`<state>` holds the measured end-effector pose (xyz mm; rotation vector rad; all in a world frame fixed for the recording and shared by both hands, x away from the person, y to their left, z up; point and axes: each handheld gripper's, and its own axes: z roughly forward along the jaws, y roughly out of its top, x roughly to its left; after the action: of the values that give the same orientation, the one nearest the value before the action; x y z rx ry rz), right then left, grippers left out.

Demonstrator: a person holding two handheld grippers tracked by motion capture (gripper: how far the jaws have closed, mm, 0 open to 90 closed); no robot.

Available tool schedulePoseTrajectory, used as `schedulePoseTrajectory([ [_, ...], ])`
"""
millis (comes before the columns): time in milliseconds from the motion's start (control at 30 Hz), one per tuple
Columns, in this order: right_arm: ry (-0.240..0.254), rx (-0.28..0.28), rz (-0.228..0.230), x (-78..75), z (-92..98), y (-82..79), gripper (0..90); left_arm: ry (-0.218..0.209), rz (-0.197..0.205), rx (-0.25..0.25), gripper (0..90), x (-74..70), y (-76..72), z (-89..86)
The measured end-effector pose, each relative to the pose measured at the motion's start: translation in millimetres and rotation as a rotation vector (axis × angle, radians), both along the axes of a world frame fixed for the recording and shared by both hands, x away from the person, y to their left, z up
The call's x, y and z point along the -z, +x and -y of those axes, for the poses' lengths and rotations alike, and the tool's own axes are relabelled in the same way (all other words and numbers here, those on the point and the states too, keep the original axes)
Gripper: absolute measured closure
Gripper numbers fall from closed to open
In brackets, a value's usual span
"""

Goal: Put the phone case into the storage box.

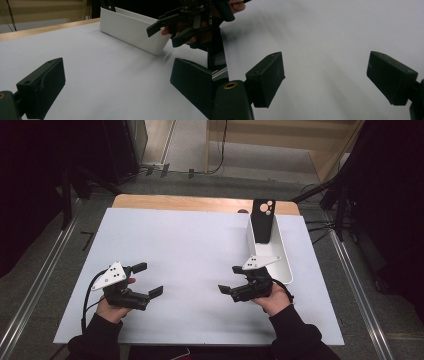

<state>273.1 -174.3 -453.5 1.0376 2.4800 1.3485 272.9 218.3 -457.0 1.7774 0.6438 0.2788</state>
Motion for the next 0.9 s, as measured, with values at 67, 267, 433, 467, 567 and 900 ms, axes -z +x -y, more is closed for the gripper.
schedulePoseTrajectory([
  [67,-0.001,-0.007,0.003,0.4,1.6,-2.7,13.2,0.001,0.000,0.000,0.0,0.1,0.0,0.1],
  [267,-0.011,-0.012,-0.011,3.2,6.8,-8.4,13.2,0.011,-0.001,0.003,0.0,0.3,-0.3,0.0],
  [433,-0.020,-0.013,-0.014,4.6,11.1,-14.5,13.1,0.010,-0.002,0.004,0.0,-0.2,-1.4,-0.3],
  [467,-0.022,-0.015,-0.011,5.2,11.8,-15.4,13.2,0.013,-0.004,0.004,0.0,-0.3,-1.6,-0.5],
  [567,-0.023,-0.019,0.001,8.1,15.2,-20.1,13.2,0.009,-0.006,0.004,0.0,-0.1,-1.7,-0.3],
  [900,-0.034,-0.016,-0.020,10.9,26.0,-29.8,18.1,0.011,-0.005,0.006,0.0,-1.0,-3.2,-0.5],
])
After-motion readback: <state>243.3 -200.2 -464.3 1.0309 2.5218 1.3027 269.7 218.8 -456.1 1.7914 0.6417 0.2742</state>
